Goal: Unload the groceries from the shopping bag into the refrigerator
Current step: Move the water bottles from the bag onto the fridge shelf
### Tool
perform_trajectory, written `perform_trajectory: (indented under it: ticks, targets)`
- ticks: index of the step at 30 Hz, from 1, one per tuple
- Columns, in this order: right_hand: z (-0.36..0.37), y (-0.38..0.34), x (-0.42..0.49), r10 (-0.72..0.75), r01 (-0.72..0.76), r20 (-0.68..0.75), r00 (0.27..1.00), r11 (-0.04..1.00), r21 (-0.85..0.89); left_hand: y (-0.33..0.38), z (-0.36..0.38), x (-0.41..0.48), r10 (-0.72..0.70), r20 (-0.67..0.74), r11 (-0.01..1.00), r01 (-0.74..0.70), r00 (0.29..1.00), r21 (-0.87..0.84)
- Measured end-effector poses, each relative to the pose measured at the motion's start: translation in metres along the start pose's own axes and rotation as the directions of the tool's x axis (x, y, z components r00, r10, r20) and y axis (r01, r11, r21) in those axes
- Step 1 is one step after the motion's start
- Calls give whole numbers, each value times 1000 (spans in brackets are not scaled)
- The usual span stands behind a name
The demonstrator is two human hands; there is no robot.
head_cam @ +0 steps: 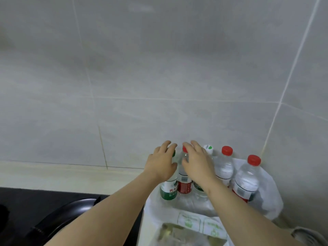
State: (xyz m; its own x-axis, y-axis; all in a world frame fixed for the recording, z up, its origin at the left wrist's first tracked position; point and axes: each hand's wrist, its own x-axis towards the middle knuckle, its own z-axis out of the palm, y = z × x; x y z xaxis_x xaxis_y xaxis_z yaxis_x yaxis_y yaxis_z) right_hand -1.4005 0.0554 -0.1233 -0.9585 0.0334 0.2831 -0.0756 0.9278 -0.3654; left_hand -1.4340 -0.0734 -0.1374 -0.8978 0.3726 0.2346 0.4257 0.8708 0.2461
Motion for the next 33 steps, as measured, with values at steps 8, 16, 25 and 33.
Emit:
perform_trajectory:
  ticks: [8,16,25,33]
  targets:
    - [13,6,15,-2,18,141,990,993,-113,-15,16,2,35,-151,983,-62,988,-175]
    - [19,7,6,-26,24,39,999,999,35,-23,14,-13,-78,-233,959,10,969,-282]
    - [18,8,-8,15,-11,-27,1000,987,160,-28,13,-11,-215,-100,834,129,972,-536]
    - [27,15,-14,107,-103,12,994,912,398,-21,12,-12,-266,14,672,196,964,-714]
